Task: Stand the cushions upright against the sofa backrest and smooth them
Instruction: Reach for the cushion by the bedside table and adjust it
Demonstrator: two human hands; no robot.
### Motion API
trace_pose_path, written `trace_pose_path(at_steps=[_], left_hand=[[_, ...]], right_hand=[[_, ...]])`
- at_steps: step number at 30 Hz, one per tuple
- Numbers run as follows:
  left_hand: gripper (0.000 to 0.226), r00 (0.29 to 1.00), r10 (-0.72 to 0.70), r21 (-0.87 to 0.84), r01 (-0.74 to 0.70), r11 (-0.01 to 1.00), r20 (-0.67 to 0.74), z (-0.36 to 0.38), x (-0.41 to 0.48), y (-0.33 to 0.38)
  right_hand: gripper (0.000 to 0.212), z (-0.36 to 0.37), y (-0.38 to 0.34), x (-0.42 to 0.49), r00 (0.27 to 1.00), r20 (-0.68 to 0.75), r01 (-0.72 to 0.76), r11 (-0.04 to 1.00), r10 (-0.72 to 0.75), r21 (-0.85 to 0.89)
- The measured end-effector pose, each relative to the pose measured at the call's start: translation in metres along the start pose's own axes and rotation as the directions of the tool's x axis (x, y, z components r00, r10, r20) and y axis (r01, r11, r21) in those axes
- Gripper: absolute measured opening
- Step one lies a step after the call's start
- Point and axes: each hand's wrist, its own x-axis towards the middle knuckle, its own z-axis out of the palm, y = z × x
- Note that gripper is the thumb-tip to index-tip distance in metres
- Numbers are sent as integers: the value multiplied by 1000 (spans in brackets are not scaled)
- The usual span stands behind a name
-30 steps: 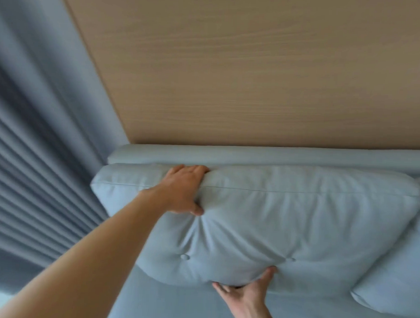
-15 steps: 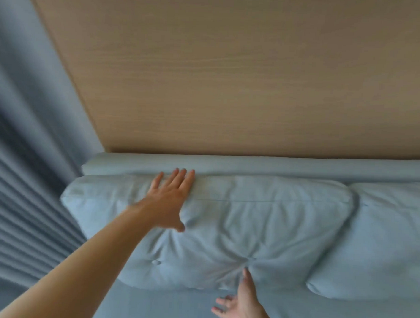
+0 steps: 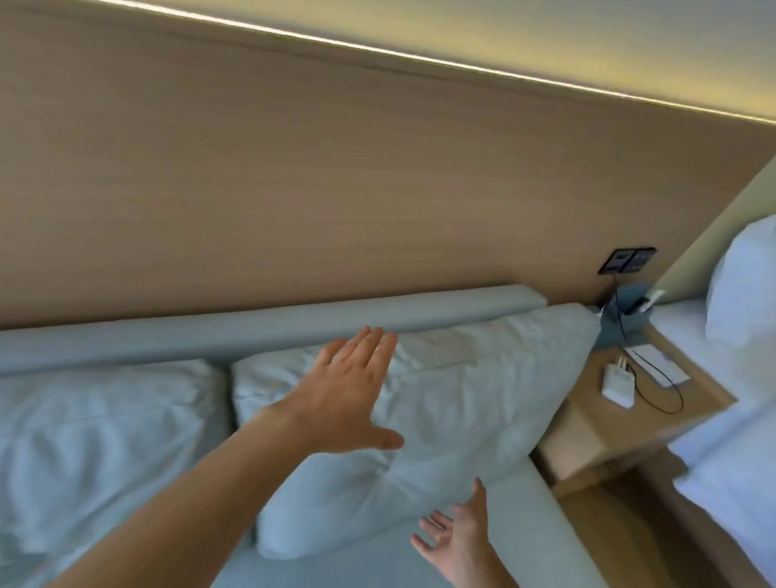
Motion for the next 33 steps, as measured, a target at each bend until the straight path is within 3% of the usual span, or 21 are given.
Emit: trace_pose_path(at_steps=[5, 10, 17, 27, 33], left_hand=[[151, 982, -155, 161, 138, 977, 104, 61, 138, 65], [157, 952, -261, 272, 212, 939, 159, 102, 199, 70], [137, 982, -189, 272, 184, 945, -7, 114, 204, 54], [128, 984, -178, 257, 173, 951, -3, 95, 175, 36], [134, 985, -174, 255, 173, 952, -17, 103, 174, 29]], right_hand=[[110, -59, -103, 74, 998, -19, -59, 994, 61, 91], [129, -69, -123, 148, 986, 79, -153, 987, 149, 47], [125, -53, -98, 183, 972, 177, -176, 978, 155, 110], [112, -18, -74, 169, 955, 228, -215, 972, 189, 92], [121, -23, -70, 172, 960, 216, -193, 979, 175, 63]])
